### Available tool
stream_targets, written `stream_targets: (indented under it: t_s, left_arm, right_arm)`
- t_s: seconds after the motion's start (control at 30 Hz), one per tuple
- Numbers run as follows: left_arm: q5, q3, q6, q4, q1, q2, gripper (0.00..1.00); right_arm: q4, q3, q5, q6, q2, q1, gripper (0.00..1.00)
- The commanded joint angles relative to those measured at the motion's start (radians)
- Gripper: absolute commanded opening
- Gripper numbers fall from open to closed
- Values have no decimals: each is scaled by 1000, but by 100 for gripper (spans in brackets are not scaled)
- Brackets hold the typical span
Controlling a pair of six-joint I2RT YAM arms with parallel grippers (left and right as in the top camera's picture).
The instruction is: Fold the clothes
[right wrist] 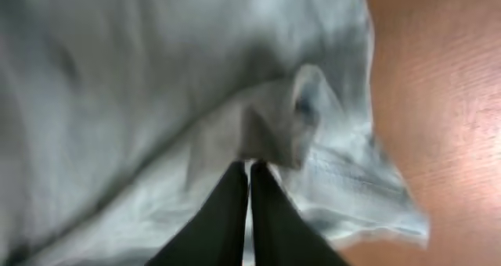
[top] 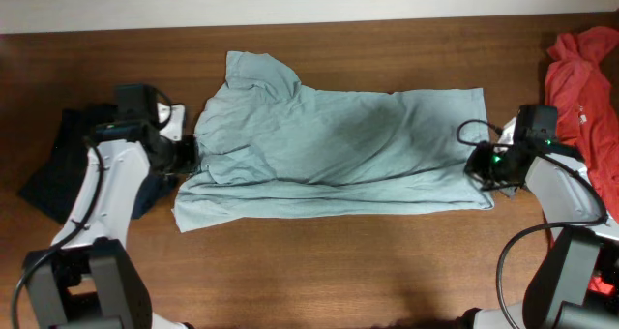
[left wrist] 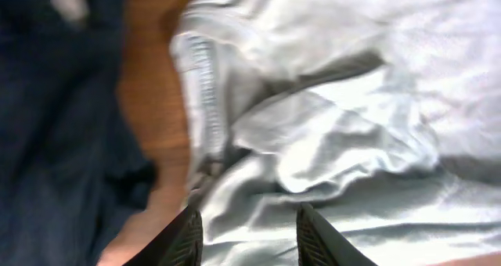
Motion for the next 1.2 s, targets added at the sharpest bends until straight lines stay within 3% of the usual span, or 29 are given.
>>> stream_targets:
  t_s: [0.0, 0.13, 0.3, 0.53, 0.7, 0.97, 1.17]
  left_arm:
    - [24, 15, 96, 9, -46, -23, 39]
    - [30, 15, 137, 8, -101, -23, 41]
    - [30, 15, 172, 8, -160, -23, 41]
    - [18, 14, 195, 21, -220, -17, 41]
    - [10, 14, 194, 26, -220, -16, 46]
    - [11, 14, 189, 25, -220, -16, 51]
    - [10, 14, 187, 25, -220, -16, 52]
  right_arm:
    - [87, 18, 15, 35, -19, -4, 8]
    - [109, 19, -51, 41, -19, -3, 9]
    - [-37, 19, -201, 16, -19, 9, 9]
    - [-198, 11, -166, -79, -19, 103, 8]
    - [-88, -25, -29, -20, -2, 181, 12]
    - [19, -51, -30, 13, 116, 223, 10]
    - [212, -51, -29, 39, 157, 218, 7]
